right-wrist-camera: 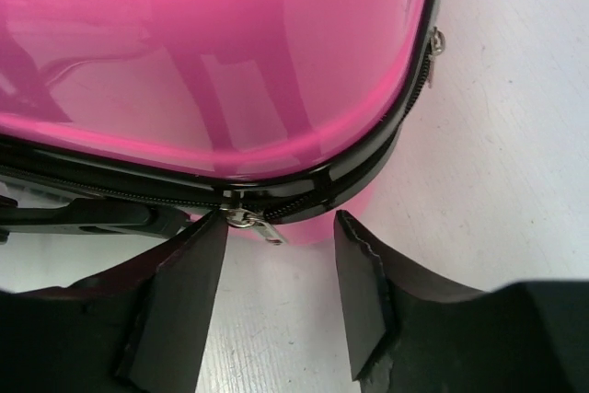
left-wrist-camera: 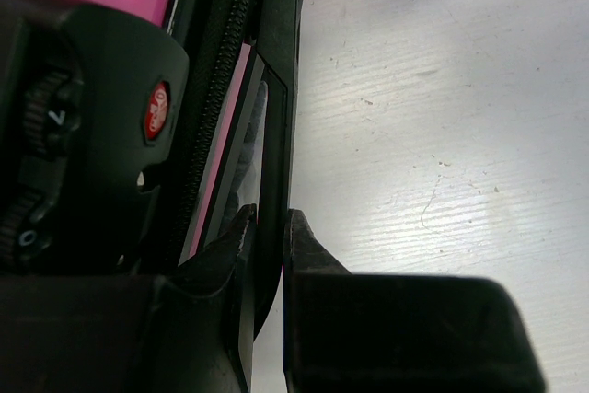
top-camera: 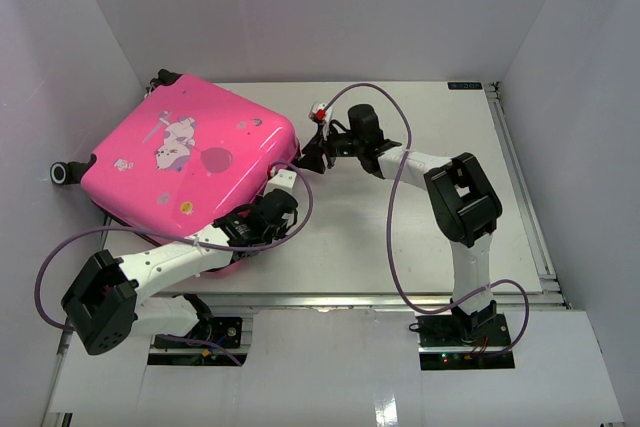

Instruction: Pack the luggage

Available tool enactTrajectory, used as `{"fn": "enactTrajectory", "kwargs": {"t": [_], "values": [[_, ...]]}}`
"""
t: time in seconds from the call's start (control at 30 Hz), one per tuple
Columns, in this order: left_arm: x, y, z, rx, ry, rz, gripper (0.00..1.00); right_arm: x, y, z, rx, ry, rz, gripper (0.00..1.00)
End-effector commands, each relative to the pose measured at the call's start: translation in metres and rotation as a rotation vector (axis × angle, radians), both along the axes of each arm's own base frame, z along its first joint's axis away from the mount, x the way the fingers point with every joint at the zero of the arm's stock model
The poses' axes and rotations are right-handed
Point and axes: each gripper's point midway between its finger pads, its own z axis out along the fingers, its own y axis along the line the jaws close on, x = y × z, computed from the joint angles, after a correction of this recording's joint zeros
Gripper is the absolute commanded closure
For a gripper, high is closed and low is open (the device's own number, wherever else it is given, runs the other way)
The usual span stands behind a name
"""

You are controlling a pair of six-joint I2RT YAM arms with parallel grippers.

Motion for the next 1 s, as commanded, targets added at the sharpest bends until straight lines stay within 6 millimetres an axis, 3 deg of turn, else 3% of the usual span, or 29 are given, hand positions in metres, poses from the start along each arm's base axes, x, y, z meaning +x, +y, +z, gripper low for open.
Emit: {"fn": "enactTrajectory", "kwargs": {"t": [0.0,0.17,0.5,0.8,0.97], "values": [[-0.009,-0.013,0.020,-0.124,0.000,0.009,1.00,-0.002,0.014,-0.013,-0.044,-0.021,-0.006,0.35],[-0.008,-0.013,0.022,-0.124,-0.007,0.009,1.00,0.001,0.016,-0.015,-0.045,-0.036,0.007,0.39],[-0.008,-0.012,0.023,-0.125,-0.010,0.011,1.00,0.016,0.013,-0.011,-0.041,-0.081,-0.075,0.92],[-0.009,-0.009,0.024,-0.127,-0.015,0.018,1.00,0.039,-0.017,0.003,0.002,-0.152,-0.311,0.92],[-0.010,-0.011,0.025,-0.141,-0.013,0.012,1.00,0.062,-0.039,0.014,0.007,-0.184,-0.461,0.92]]}}
